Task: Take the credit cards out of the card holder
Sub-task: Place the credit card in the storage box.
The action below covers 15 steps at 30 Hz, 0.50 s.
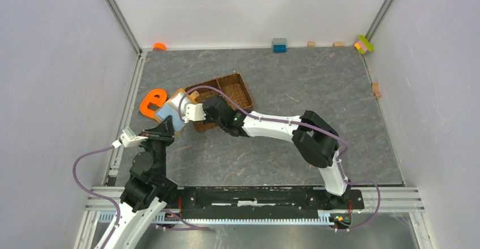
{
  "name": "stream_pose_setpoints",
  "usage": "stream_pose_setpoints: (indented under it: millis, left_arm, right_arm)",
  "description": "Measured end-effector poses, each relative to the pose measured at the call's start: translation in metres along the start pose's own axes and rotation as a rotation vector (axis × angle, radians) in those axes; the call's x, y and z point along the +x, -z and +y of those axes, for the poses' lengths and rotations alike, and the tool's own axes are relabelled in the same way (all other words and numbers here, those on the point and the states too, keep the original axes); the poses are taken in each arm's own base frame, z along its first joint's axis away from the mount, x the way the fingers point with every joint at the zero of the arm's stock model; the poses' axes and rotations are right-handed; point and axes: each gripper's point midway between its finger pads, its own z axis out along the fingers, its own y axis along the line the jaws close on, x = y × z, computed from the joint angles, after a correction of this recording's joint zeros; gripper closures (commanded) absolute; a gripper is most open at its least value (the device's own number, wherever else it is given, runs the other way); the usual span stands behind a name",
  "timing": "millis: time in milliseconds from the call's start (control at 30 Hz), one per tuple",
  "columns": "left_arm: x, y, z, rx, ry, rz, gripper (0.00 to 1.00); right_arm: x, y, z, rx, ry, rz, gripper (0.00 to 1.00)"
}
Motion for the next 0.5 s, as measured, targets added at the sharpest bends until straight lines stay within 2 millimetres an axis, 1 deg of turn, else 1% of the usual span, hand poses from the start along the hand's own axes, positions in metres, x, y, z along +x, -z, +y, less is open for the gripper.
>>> stream_pose_setpoints:
  millis: [67, 100, 167, 233, 333, 367, 433, 467, 500]
  left_arm:
    - [0.0, 0.0, 0.0, 0.0, 0.003, 0.001, 0.98]
    - [0.0, 0.0, 0.0, 0.0, 0.005, 0.001, 0.98]
    - [0.0, 0.0, 0.0, 0.0, 0.01, 0.001, 0.98]
    - [0.0, 0.0, -0.002, 0.006, 0.014, 0.001, 0.98]
    - [0.003, -0.001, -0.009, 0.044, 0.028, 0.007, 0.98]
    - [0.006, -0.001, -0.013, 0.07, 0.033, 0.014, 0.98]
    - [0.012, -0.001, -0.019, 0.109, 0.036, 0.033, 0.98]
    - [0.015, -0.002, -0.023, 0.129, 0.036, 0.047, 0.98]
    - [0.019, -0.003, -0.026, 0.145, 0.028, 0.062, 0.98]
  right_arm:
    - [0.006, 0.007, 0.005, -0.004, -0.002, -0.008, 0.64]
    - [0.011, 0.013, 0.009, -0.009, -0.006, -0.02, 0.63]
    - [0.02, 0.03, 0.013, -0.017, -0.018, -0.037, 0.6]
    - [0.024, 0.055, 0.011, -0.005, -0.059, -0.085, 0.58]
    - [0.016, 0.091, -0.008, 0.044, -0.147, -0.175, 0.57]
    - [0.011, 0.11, -0.02, 0.077, -0.203, -0.22, 0.58]
    - [0.005, 0.132, -0.037, 0.12, -0.283, -0.278, 0.58]
    - [0.004, 0.147, -0.045, 0.146, -0.347, -0.314, 0.56]
    - [0.004, 0.158, -0.05, 0.161, -0.394, -0.338, 0.49]
